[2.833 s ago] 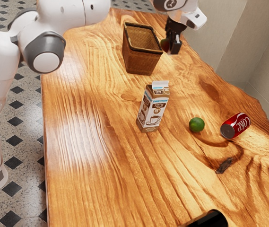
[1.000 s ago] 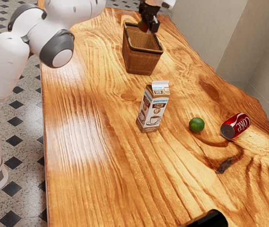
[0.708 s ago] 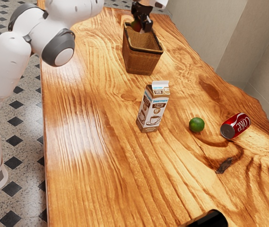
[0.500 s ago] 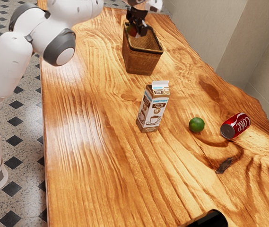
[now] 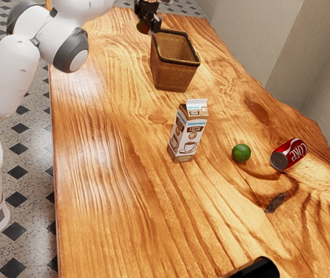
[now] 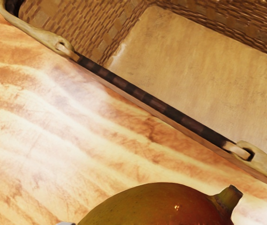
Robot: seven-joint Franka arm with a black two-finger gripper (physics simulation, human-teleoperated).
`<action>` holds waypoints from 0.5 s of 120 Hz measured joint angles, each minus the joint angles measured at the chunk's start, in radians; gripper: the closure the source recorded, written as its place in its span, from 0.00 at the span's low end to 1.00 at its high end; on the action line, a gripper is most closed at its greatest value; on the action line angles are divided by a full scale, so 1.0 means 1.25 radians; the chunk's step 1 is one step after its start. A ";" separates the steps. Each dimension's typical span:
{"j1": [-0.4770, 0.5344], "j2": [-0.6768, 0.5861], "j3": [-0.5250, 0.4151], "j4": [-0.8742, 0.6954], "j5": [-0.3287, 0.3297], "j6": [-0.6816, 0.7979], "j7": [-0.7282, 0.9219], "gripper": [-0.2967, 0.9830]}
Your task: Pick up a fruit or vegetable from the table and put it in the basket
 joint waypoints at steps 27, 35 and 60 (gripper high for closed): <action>0.083 0.019 -0.091 0.012 -0.035 0.104 0.024 0.55; 0.096 0.023 -0.105 0.014 -0.039 0.121 0.030 0.55; 0.112 0.051 -0.135 0.015 -0.078 0.179 0.042 0.55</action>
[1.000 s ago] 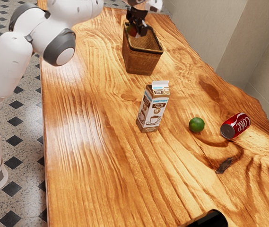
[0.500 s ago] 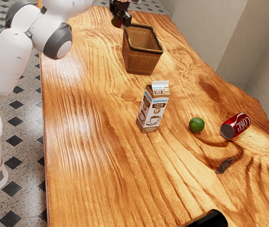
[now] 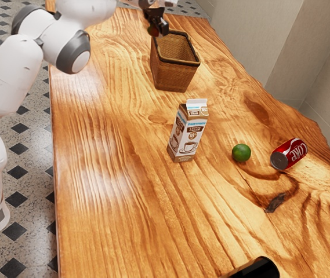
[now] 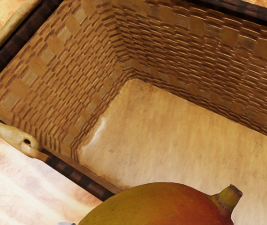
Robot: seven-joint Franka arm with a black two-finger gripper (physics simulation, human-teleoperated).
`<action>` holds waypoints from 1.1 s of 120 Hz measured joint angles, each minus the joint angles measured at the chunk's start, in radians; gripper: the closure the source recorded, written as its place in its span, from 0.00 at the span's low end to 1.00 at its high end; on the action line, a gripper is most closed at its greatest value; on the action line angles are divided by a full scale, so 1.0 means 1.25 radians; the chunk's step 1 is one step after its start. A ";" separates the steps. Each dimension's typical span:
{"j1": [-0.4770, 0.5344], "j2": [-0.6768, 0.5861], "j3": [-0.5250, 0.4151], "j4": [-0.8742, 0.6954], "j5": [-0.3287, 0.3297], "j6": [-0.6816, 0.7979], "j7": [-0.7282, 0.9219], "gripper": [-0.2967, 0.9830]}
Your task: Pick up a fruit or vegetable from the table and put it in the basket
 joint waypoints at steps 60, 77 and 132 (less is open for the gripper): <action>0.025 0.046 -0.052 0.001 -0.116 0.111 0.013 0.55; 0.035 0.073 -0.058 0.000 -0.142 0.133 0.014 0.55; 0.056 0.100 -0.099 0.009 -0.164 0.166 0.016 0.54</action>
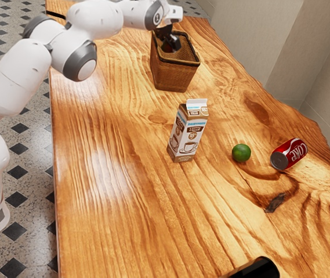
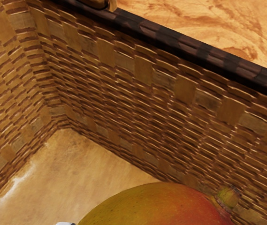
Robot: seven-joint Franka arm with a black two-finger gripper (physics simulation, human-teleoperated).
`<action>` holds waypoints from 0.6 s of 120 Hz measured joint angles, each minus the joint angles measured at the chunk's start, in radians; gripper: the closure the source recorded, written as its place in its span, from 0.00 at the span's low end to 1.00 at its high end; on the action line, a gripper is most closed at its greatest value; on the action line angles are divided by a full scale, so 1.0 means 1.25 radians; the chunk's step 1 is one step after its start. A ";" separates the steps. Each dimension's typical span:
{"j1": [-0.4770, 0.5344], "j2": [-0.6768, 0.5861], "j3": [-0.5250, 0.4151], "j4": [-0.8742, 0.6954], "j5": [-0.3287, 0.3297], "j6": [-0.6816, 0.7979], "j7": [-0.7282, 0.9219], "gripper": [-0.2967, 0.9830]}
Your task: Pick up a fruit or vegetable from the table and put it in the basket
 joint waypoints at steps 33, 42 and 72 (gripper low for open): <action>0.000 0.008 -0.002 0.003 -0.011 0.002 0.009 0.41; -0.001 0.006 0.000 0.005 -0.012 0.000 0.013 0.38; -0.174 -0.275 0.009 0.174 0.268 -0.480 0.018 0.29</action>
